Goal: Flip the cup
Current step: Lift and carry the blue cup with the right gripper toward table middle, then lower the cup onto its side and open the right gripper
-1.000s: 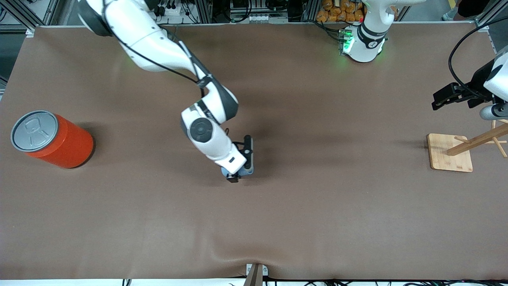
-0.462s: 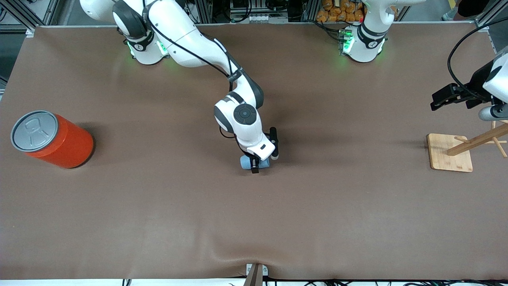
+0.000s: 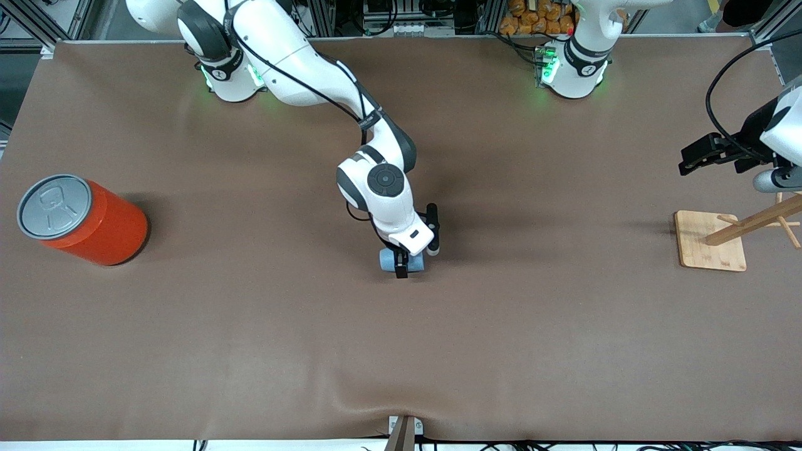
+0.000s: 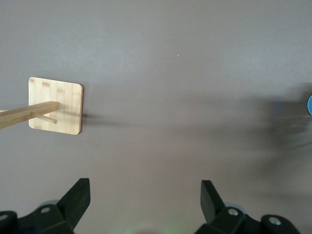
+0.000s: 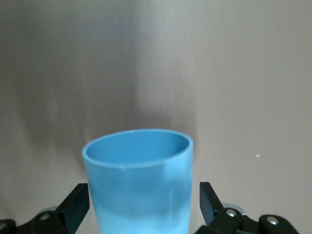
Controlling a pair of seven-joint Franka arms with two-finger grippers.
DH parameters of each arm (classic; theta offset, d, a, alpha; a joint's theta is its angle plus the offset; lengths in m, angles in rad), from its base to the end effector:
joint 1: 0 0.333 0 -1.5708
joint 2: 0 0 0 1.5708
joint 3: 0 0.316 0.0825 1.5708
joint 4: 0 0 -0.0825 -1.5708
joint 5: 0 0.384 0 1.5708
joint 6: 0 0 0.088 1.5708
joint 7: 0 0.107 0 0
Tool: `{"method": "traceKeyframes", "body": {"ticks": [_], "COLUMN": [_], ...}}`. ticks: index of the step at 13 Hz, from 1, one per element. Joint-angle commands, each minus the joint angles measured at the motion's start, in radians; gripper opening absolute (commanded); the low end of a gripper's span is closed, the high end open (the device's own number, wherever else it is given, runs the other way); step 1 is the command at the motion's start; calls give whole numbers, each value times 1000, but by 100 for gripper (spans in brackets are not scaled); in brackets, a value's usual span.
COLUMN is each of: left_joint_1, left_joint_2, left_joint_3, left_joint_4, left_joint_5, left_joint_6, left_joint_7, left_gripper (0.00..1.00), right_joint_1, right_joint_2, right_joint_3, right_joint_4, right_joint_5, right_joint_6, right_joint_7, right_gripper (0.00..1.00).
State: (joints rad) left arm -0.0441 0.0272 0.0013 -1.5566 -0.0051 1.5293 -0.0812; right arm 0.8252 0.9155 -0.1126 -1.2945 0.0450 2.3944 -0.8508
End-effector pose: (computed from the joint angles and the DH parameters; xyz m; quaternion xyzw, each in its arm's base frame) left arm 0.5576 -0.0245 0.6125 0.9994 0.0192 -0.0274 0.0008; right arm 0.5634 0.5172 0.2111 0.6985 0.7088 0.0927 0.0320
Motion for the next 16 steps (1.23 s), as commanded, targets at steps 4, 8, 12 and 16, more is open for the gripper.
{"method": "traceKeyframes", "body": {"ticks": [4,8,12,16], "left_joint_1": [12,10,10,10], "left_joint_2": [4,0,52,175], "left_joint_3": [-4,-4,-1,-1], "left_joint_4": [16,27,27,24], "left_joint_5": [-19,-97,-333,-528], "left_joint_6": [-14,-14,37,138], "left_joint_7": [20,18,15,17], "left_gripper": [100,100,100,100], "right_joint_1": [25,20,17,6], "right_joint_2": [-125,-226,-320,-397], "right_joint_3": [5,-16,-119,-194], "right_joint_4": [17,15,7,0], "right_joint_5": [4,-10,-10,-11], "right_joint_6": [-179,-294,-427,-583], "right_joint_7": [109,367,649,922], "right_gripper": [100,100,100,100]}}
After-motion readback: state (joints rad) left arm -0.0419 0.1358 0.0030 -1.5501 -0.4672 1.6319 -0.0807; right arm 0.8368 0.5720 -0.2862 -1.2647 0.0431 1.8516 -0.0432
